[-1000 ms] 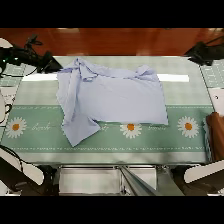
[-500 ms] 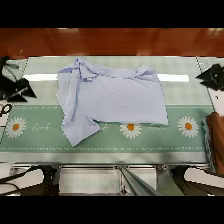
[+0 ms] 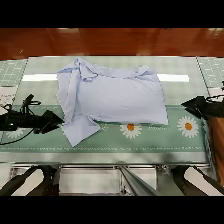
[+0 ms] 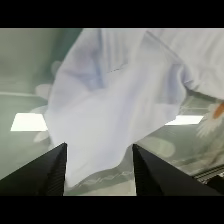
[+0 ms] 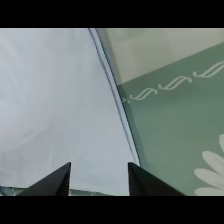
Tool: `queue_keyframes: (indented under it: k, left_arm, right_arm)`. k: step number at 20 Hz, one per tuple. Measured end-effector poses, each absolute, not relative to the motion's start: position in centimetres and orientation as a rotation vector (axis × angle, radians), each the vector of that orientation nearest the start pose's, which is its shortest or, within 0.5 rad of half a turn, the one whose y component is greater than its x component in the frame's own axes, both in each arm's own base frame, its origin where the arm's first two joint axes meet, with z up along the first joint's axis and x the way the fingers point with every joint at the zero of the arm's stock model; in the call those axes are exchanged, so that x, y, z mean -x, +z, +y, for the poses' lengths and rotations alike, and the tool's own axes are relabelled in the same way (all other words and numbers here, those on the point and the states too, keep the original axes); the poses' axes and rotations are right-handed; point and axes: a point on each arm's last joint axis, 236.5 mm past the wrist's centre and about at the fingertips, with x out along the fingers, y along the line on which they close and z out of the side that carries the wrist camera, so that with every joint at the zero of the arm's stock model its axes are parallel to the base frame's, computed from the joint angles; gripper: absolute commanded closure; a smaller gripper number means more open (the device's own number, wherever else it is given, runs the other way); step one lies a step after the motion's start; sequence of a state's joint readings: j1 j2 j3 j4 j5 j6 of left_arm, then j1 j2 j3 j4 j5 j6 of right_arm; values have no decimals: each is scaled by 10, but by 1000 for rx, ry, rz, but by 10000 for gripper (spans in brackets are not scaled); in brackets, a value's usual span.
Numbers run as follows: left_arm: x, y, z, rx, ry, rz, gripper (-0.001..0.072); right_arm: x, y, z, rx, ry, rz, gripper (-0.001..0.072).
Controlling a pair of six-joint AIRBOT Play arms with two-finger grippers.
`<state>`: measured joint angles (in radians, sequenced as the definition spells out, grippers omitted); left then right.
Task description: Fold the shirts.
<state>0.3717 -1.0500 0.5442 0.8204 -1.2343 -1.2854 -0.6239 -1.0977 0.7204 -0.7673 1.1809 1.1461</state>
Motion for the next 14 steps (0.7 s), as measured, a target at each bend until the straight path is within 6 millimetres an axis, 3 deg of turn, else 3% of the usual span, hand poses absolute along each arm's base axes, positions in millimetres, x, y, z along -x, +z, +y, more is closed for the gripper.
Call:
queue_keyframes:
  k: [5,14]
  left_arm:
    - [-273,-57,-81,951,-308,1288,198]
    - [-296,-79,-75,956,-305,1316,198]
  right_arm:
    - [-310,-15,-26,-854,124,1093,296]
    - [-309,-14,-24,-863,130,1090,298]
